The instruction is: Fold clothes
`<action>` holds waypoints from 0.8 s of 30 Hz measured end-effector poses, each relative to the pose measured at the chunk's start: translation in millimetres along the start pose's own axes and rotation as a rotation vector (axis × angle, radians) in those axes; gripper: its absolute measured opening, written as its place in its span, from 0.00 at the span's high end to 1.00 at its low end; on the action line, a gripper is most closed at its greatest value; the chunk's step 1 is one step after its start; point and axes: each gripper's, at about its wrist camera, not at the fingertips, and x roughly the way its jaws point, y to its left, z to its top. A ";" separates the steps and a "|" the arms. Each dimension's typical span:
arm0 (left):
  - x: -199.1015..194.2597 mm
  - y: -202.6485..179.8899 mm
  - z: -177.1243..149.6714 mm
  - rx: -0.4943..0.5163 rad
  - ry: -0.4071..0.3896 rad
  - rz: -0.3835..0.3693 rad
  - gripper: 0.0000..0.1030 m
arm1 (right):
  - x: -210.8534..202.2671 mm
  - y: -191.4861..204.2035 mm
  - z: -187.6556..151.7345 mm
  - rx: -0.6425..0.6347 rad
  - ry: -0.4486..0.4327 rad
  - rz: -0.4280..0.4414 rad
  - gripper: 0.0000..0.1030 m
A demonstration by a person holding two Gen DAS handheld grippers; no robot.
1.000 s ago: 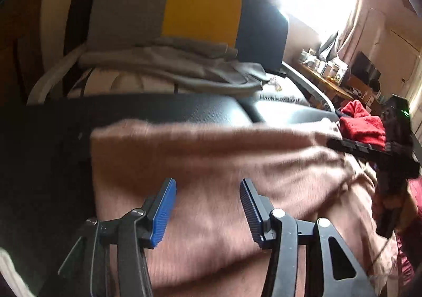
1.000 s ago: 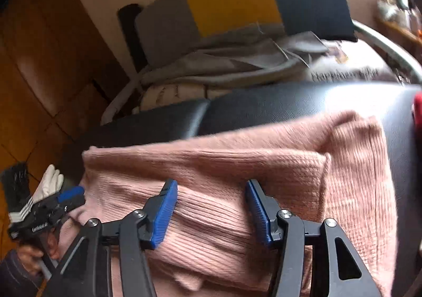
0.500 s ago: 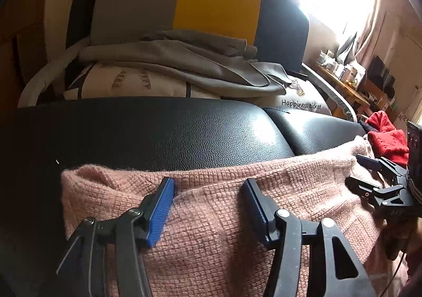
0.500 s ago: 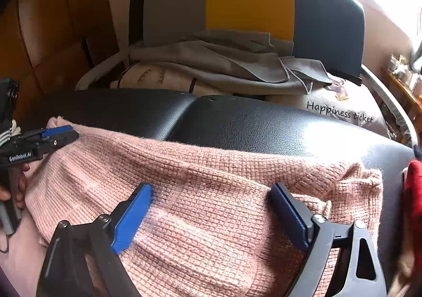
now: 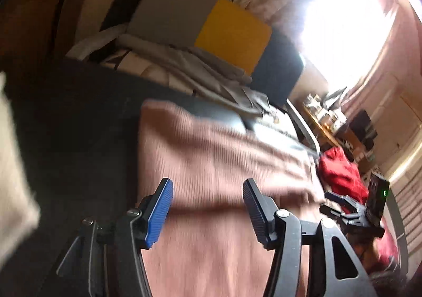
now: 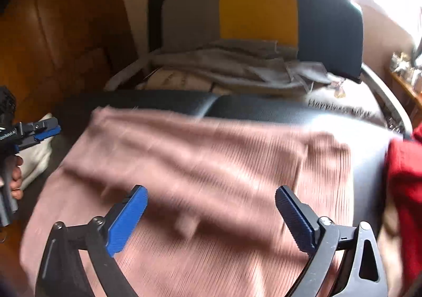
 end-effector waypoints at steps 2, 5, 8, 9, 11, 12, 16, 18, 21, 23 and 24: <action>-13.3 -0.2 -32.4 0.007 0.034 0.009 0.45 | -16.2 7.4 -28.2 -0.012 0.031 -0.001 0.03; -15.6 -2.6 -76.9 0.018 0.112 0.031 0.45 | -34.9 13.3 -67.7 0.005 0.063 -0.035 0.03; -12.6 -9.6 -101.8 0.122 0.104 0.113 0.45 | -48.0 10.6 -104.1 0.059 0.092 -0.079 0.03; -12.9 -14.0 -107.4 0.177 0.087 0.138 0.46 | -49.3 8.4 -114.4 0.075 0.106 -0.098 0.03; -7.3 -21.7 -118.1 0.303 0.038 0.214 0.43 | -56.5 8.2 -134.9 0.083 0.075 -0.124 0.00; -4.5 -20.7 -118.7 0.316 0.028 0.218 0.43 | -60.4 10.4 -142.5 0.072 0.045 -0.127 0.00; -6.5 -10.8 -100.9 0.230 0.080 0.186 0.44 | -67.9 7.3 -149.7 0.089 0.009 -0.101 0.00; -22.6 -12.7 -100.3 0.225 0.071 0.201 0.44 | -78.7 -3.2 -146.4 0.149 0.024 -0.024 0.00; -52.3 -13.3 -114.2 0.205 0.058 0.128 0.44 | -110.5 -28.3 -155.6 0.307 -0.010 0.085 0.00; -70.7 -10.2 -127.3 0.181 0.064 0.086 0.43 | -130.7 -52.8 -178.0 0.453 -0.020 0.161 0.00; -76.2 -8.5 -135.7 0.165 0.072 0.088 0.43 | -140.5 -65.6 -190.3 0.529 -0.023 0.199 0.00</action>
